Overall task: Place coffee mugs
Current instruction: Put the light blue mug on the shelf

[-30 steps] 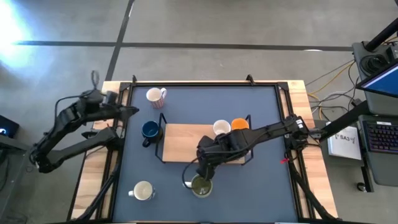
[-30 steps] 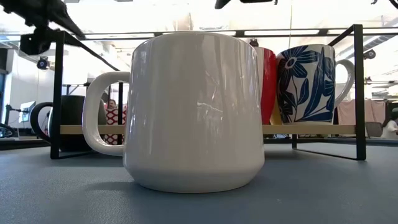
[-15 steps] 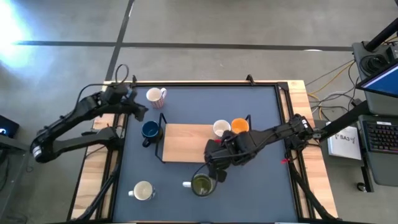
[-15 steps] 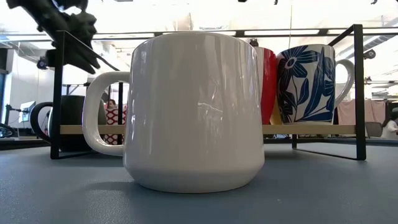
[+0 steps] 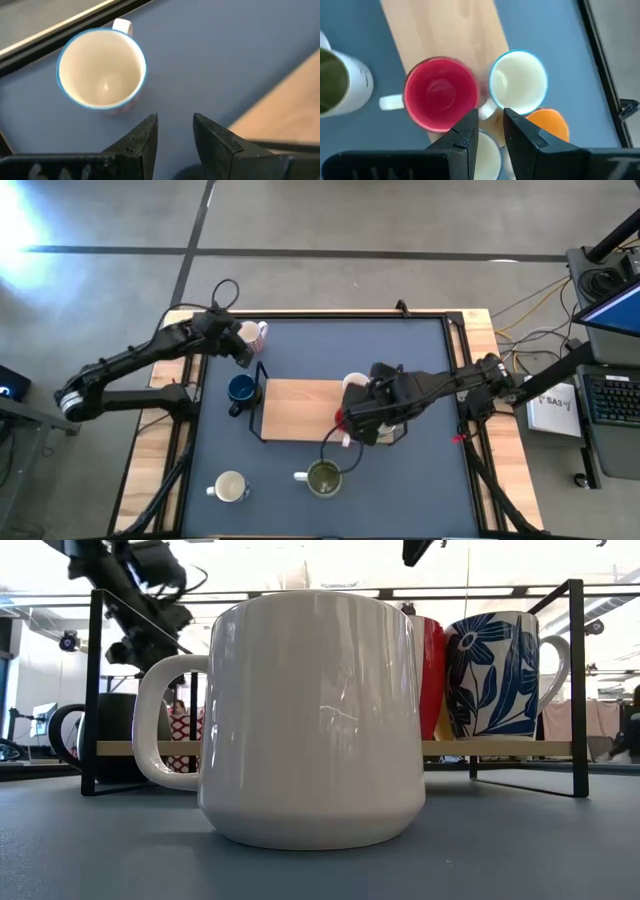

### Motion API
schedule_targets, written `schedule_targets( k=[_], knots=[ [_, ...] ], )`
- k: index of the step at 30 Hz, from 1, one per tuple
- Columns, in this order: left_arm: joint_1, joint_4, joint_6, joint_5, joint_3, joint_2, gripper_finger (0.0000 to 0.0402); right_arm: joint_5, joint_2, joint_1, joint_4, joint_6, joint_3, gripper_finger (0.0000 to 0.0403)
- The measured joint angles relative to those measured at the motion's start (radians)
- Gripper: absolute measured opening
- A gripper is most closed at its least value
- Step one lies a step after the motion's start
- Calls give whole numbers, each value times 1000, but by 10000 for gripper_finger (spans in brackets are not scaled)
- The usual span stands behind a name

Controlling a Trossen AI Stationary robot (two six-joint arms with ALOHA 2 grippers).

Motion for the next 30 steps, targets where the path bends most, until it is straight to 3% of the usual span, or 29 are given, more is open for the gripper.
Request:
schedule_targets(
  k=[8, 12, 18, 30],
  knots=[
    [8, 105, 51, -60, 17, 149, 107, -12, -200, -65, 260, 2, -326, 68],
    [10, 109, 72, -162, 63, 226, 107, -29, -305, -86, 406, 4, -514, 70],
    [11, 93, 43, -151, 146, 347, 107, -121, -461, -92, 619, -7, -753, 68],
    [11, 29, -99, -159, 217, 523, 107, -134, -787, -92, 777, -40, -1030, 66]
  ],
)
